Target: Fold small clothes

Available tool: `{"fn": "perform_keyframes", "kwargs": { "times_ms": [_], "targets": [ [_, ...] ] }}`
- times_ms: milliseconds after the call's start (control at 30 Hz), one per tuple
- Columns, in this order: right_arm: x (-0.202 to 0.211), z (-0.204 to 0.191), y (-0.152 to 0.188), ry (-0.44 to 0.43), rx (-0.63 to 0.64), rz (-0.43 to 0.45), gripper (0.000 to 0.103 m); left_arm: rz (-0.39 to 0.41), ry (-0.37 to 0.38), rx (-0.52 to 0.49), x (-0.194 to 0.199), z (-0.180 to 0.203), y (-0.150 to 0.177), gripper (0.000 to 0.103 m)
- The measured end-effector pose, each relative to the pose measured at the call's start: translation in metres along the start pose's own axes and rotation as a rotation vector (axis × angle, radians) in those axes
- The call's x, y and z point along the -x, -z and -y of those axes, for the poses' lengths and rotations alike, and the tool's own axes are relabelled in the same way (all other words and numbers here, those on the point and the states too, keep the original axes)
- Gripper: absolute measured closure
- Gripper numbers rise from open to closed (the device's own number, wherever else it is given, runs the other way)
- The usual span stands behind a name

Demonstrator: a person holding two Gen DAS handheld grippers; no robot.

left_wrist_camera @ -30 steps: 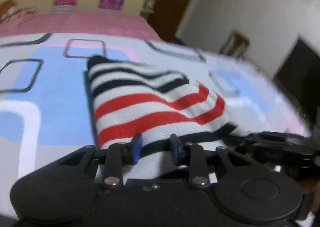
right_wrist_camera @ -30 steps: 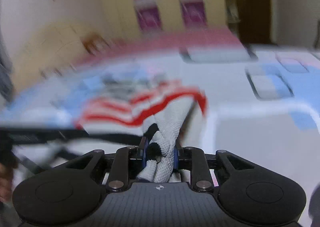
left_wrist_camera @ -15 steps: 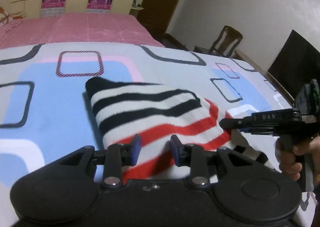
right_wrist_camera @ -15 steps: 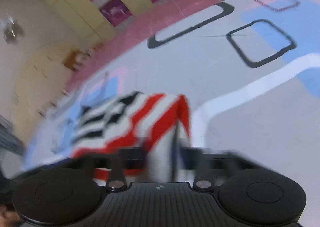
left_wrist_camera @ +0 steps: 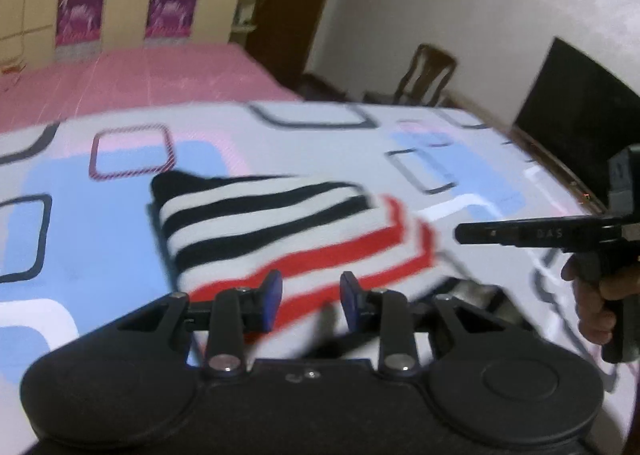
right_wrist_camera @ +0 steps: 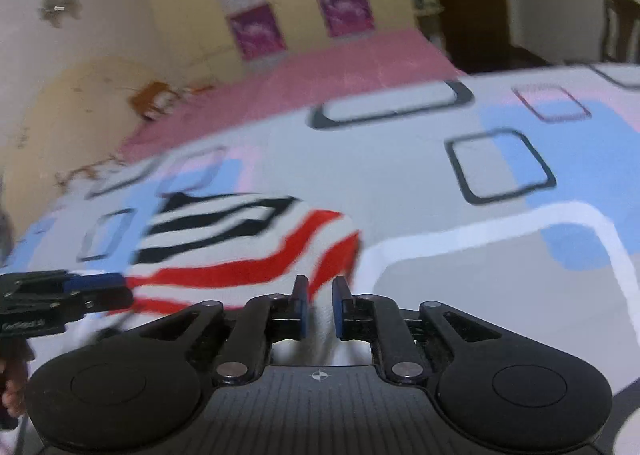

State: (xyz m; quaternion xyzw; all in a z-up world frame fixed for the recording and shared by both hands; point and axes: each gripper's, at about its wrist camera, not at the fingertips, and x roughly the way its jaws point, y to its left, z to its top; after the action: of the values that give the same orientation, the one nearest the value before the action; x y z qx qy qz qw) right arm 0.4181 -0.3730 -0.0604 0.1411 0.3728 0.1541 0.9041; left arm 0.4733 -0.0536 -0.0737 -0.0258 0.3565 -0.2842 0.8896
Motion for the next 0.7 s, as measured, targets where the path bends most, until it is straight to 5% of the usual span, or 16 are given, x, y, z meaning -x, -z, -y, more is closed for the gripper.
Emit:
{"fn": "perform_keyframes", "kwargs": {
  "times_ms": [133, 267, 533, 700],
  "targets": [
    [0.028, -0.023, 0.023, -0.048, 0.135, -0.005, 0.091, -0.006, 0.021, -0.045, 0.017, 0.025, 0.021, 0.072],
    [0.016, -0.021, 0.060, 0.015, 0.190, -0.100, 0.091, -0.065, -0.096, -0.165, 0.012, 0.034, 0.051, 0.070],
    [0.042, -0.035, 0.057, -0.001, 0.198, -0.054, 0.091, -0.039, -0.096, -0.131, 0.044, 0.042, 0.051, 0.074],
    [0.032, -0.039, 0.086, 0.011, 0.225, -0.143, 0.091, -0.116, -0.148, -0.154, 0.039, 0.052, 0.080, 0.072]
  ]
}}
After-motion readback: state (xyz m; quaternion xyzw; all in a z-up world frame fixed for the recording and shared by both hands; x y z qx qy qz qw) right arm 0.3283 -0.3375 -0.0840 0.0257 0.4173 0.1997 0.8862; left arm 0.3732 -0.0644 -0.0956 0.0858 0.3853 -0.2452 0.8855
